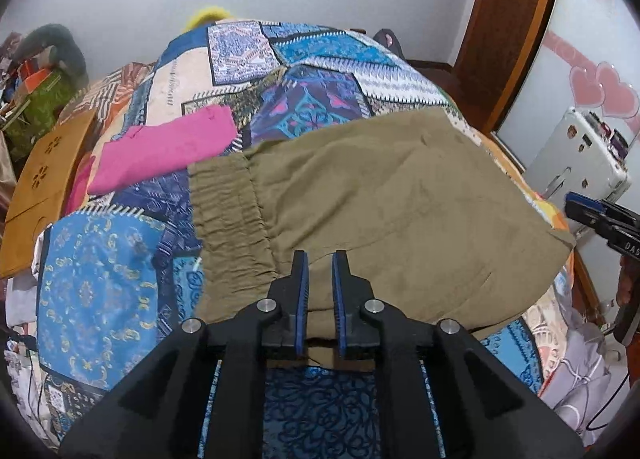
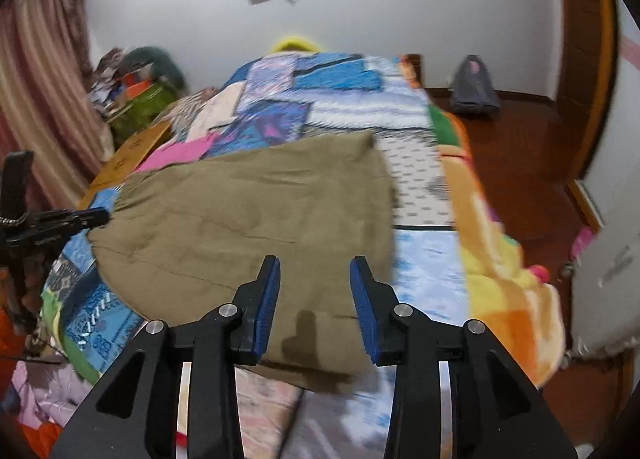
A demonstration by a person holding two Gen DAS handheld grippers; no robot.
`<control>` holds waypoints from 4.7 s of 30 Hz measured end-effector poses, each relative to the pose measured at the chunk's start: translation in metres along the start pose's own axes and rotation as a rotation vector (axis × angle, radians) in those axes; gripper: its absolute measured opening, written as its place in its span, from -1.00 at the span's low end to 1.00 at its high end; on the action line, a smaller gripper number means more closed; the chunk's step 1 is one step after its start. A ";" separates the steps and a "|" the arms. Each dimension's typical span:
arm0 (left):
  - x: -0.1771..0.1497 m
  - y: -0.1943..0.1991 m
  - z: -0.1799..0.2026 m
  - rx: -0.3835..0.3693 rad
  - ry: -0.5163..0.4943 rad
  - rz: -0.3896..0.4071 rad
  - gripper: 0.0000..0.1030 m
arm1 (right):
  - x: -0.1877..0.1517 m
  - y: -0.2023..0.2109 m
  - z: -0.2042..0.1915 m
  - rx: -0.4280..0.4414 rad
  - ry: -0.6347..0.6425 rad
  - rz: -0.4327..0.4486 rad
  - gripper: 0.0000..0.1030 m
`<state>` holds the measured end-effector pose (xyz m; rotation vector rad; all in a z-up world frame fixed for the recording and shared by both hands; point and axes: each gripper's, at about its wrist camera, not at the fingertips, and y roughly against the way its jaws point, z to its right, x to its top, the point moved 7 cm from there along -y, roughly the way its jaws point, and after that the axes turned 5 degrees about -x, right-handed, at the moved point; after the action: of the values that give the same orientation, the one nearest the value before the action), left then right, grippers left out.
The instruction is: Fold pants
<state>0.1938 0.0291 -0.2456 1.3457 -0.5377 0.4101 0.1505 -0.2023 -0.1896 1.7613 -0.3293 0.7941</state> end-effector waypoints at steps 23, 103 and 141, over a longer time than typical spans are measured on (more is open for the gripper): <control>0.018 0.028 -0.032 0.035 0.025 0.058 -0.37 | -0.007 -0.014 0.024 -0.037 -0.009 -0.092 -0.19; 0.074 -0.096 -0.055 0.042 0.014 -0.135 -0.52 | 0.086 -0.173 0.050 -0.164 0.235 -0.233 -0.45; -0.015 -0.012 -0.042 0.037 0.070 -0.009 -0.08 | 0.043 -0.112 -0.139 0.187 0.362 -0.244 -0.13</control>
<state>0.1935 0.0687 -0.2695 1.3633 -0.4676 0.4603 0.1993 -0.0286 -0.2229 1.7445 0.2043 0.9669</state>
